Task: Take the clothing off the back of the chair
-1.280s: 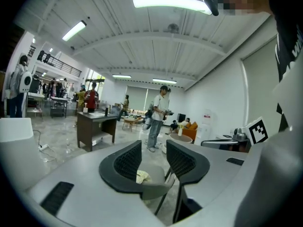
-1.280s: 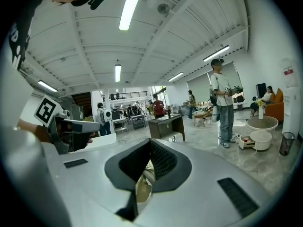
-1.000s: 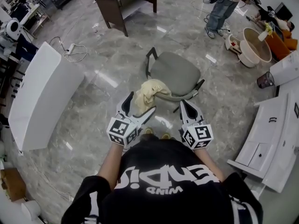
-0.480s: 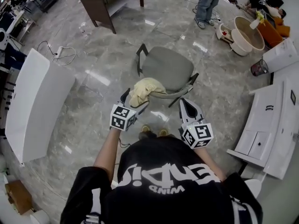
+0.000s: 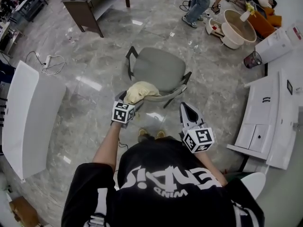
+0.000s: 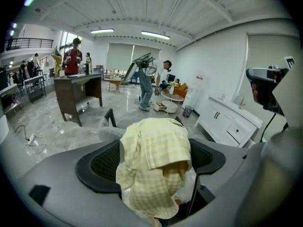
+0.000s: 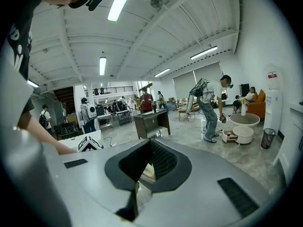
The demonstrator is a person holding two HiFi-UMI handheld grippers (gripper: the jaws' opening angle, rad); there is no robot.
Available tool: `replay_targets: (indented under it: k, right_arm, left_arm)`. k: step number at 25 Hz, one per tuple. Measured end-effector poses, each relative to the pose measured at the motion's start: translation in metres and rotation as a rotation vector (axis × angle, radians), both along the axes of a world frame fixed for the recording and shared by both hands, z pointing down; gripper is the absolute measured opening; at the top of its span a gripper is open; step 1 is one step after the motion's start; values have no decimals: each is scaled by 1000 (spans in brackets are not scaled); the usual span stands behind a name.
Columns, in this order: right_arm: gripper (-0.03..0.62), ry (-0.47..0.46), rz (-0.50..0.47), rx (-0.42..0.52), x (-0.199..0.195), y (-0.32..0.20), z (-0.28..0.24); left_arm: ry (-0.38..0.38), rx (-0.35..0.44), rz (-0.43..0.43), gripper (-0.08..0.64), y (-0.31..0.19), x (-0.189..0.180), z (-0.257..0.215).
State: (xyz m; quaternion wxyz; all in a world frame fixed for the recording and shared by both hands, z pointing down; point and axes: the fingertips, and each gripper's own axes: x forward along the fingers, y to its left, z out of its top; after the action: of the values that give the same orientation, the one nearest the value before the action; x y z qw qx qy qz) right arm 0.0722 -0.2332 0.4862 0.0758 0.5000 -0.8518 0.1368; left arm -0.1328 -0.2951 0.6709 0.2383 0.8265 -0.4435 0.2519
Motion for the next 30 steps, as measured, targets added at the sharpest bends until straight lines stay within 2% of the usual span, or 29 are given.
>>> replay_targets:
  k: [4, 9, 18, 23, 30]
  right_arm:
    - [14, 0, 23, 1, 4, 0, 1]
    - [14, -6, 41, -6, 6, -2, 3]
    - [14, -5, 41, -13, 5, -6, 8]
    - [14, -5, 37, -16, 5, -6, 8]
    - [14, -4, 45, -18, 12, -5, 10]
  left_arm:
    - [-5, -6, 16, 459, -1, 5, 5]
    - [-20, -6, 2, 410, -2, 4, 4]
    - [-26, -8, -23, 281, 3, 4, 0]
    - [-36, 1, -38, 159, 6, 4, -7]
    - [-37, 68, -43, 129, 7, 8, -25]
